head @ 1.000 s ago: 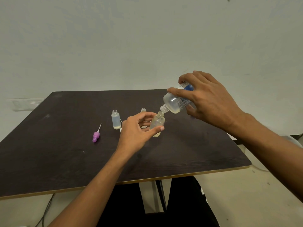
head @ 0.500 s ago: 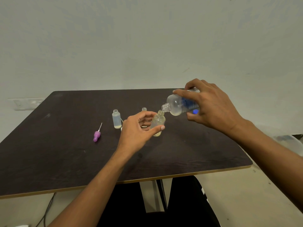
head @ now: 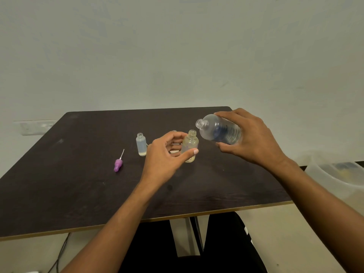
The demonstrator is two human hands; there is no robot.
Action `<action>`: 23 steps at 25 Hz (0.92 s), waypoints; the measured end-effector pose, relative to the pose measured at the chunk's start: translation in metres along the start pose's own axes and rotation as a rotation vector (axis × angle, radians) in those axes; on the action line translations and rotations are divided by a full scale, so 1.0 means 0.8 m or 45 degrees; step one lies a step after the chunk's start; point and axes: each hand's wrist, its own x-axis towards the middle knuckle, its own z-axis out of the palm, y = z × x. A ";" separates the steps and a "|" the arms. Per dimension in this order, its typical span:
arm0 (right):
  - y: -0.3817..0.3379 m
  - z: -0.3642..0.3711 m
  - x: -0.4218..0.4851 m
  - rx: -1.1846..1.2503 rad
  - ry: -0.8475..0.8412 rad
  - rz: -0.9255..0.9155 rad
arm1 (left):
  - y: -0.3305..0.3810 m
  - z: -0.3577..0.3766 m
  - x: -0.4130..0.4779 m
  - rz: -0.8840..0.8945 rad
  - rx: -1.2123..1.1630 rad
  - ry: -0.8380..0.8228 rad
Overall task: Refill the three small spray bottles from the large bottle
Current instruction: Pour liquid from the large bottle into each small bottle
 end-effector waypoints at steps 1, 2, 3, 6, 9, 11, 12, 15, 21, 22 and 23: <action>0.001 0.004 -0.002 0.078 0.017 0.019 | 0.000 0.000 0.000 -0.003 -0.008 0.002; 0.002 0.007 -0.004 0.164 0.036 0.043 | 0.001 -0.001 0.000 -0.004 -0.011 0.001; 0.003 0.011 -0.007 0.253 0.055 0.077 | 0.001 -0.001 0.000 -0.002 -0.009 -0.001; 0.004 0.022 -0.015 0.448 0.082 0.225 | 0.004 -0.003 0.000 0.001 -0.004 -0.002; 0.007 0.032 -0.023 0.622 0.102 0.359 | 0.005 -0.005 0.000 0.005 0.002 0.002; 0.008 0.038 -0.028 0.672 0.109 0.419 | 0.002 -0.005 -0.001 0.000 -0.003 0.007; 0.008 0.039 -0.030 0.683 0.110 0.437 | 0.001 -0.005 -0.002 -0.003 -0.011 0.011; 0.005 0.040 -0.031 0.716 0.110 0.456 | -0.002 -0.011 -0.002 -0.008 -0.005 0.033; -0.003 0.040 -0.037 0.785 0.123 0.435 | -0.013 -0.054 0.003 -0.043 0.089 0.104; -0.004 0.041 -0.039 0.794 0.122 0.435 | -0.018 -0.065 0.003 -0.060 0.104 0.136; -0.004 0.042 -0.042 0.797 0.123 0.434 | -0.024 -0.076 0.005 -0.071 0.118 0.164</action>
